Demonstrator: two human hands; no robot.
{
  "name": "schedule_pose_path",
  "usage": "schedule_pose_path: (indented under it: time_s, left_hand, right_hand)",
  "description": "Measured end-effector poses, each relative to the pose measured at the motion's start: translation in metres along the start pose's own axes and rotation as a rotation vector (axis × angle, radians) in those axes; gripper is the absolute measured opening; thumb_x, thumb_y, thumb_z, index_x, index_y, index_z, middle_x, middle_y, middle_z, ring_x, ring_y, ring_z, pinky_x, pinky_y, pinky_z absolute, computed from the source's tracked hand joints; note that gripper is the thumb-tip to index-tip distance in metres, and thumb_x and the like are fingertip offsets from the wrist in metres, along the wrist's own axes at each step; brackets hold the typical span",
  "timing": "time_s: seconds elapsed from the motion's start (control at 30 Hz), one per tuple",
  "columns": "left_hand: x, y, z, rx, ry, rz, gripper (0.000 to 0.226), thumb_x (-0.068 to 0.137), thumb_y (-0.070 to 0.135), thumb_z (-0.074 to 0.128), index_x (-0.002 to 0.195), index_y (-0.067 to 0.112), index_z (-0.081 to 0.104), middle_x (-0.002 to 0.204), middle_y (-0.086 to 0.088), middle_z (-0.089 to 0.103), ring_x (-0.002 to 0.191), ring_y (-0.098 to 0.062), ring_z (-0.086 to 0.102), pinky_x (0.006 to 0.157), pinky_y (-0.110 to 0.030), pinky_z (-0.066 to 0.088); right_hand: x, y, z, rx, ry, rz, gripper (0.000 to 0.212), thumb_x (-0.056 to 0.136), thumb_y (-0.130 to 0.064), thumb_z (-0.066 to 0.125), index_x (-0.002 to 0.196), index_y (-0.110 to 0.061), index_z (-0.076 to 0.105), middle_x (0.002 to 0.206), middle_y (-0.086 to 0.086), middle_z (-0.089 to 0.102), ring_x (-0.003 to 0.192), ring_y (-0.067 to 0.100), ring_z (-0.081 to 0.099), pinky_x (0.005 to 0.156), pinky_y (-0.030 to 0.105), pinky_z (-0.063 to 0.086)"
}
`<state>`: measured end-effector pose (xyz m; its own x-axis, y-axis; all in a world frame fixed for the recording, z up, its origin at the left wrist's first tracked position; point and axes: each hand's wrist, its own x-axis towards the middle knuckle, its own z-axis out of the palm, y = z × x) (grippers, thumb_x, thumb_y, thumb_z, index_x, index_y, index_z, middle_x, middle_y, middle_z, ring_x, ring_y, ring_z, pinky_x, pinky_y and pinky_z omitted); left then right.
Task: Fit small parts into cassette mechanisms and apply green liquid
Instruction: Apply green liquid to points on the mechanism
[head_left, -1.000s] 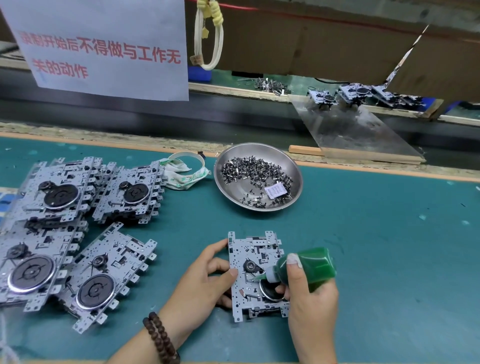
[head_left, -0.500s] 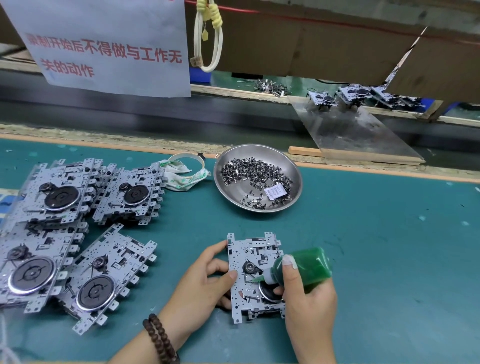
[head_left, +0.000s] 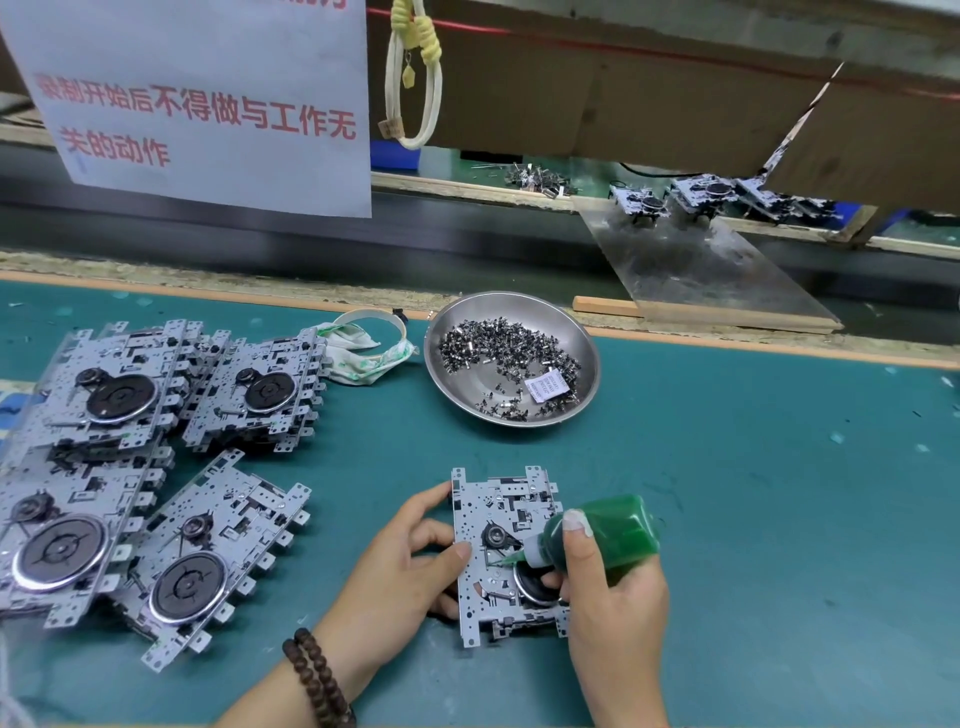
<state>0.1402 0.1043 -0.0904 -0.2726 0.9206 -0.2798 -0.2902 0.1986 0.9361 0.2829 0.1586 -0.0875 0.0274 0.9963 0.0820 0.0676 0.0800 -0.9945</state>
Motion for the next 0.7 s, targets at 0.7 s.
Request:
schedule_pose_path:
  time_s: [0.7]
  left_hand:
    - [0.0005, -0.0008, 0.0003, 0.001, -0.005, 0.010, 0.042, 0.088, -0.004, 0.053, 0.115, 0.028, 0.050, 0.066, 0.005, 0.064, 0.054, -0.013, 0.059, 0.047, -0.023, 0.051]
  right_hand:
    - [-0.0036, 0.0002, 0.0039, -0.124, 0.029, -0.105, 0.045, 0.063, -0.060, 0.057, 0.075, -0.017, 0.061, 0.069, 0.009, 0.064, 0.066, 0.029, 0.064, 0.065, 0.041, 0.052]
